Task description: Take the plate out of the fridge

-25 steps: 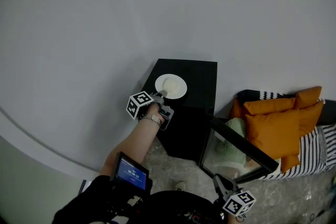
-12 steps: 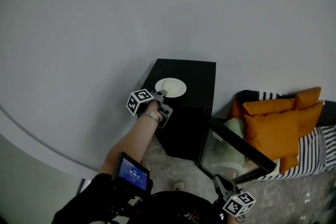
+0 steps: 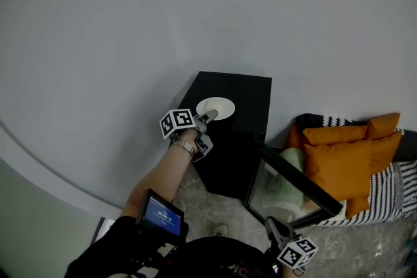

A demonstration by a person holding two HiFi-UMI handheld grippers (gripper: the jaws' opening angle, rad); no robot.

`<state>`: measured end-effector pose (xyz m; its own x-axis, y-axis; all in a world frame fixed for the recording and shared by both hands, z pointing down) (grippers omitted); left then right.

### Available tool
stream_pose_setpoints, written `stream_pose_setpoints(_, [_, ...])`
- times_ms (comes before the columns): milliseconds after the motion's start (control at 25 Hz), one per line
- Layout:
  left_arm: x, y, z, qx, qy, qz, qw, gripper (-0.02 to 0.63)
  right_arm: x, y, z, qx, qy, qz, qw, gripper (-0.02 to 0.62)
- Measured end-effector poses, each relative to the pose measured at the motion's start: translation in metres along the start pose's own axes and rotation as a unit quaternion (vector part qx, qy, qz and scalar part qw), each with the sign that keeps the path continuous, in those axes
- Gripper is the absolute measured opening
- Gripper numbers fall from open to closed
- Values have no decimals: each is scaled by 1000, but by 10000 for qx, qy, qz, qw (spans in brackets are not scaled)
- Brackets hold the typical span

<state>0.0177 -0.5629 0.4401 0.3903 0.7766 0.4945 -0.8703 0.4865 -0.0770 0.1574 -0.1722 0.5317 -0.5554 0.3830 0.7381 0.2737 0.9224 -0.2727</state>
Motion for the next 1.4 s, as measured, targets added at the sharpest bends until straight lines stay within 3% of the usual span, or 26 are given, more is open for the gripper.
stream_pose_setpoints(200, [19,-5,-9,1,-793,950,9923,227,1,1,0,-38,12,21,10000,8])
stream_pose_setpoints(320, [31,-4,-11,-145,-1409,1536,9779,227,0,3,-1,-40,7,30,10000,8])
stream_pose_setpoints(440, [41,-3,-7,-380,-2113,2132,9531,227,2,3,-2,-24,2,40,10000,8])
stream_pose_setpoints(600, [47,-2,1,-799,-3047,2799,9069,225,2,3,-2,-21,-1,33,10000,8])
stream_pose_setpoints(800, [51,5,2,-1083,-3467,3310,8709,214,1,5,0,-3,-18,42,10000,8])
stream_pose_setpoints(920, [50,7,2,-1188,-3656,3452,8562,166,2,4,-1,6,-60,30,10000,8])
stream_pose_setpoints(1000, [49,6,-2,-1097,-3634,3407,8601,166,2,3,-2,3,-68,21,10000,8])
stream_pose_setpoints(1120, [48,6,-13,-757,-3420,3129,8829,156,3,1,-3,-18,-47,12,10000,8])
stream_pose_setpoints(1240, [47,12,-27,-454,-3312,2723,9023,7,4,1,-2,-67,-50,26,10000,8])
stream_pose_setpoints(1400, [59,32,-43,-82,-3081,2378,9211,6,8,6,4,-189,10,139,9997,8])
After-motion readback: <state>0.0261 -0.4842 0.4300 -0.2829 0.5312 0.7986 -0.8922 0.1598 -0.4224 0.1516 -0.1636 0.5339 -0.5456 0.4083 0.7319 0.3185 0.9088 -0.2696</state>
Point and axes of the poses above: the fingertips, and each gripper's own axes: y backward along the fingers, z to its left, x out of its underside, the point moved 1 cm from there along y, backward along the fingers, and after that the axes turned 15 degrees about x, right-handed, at the moved point
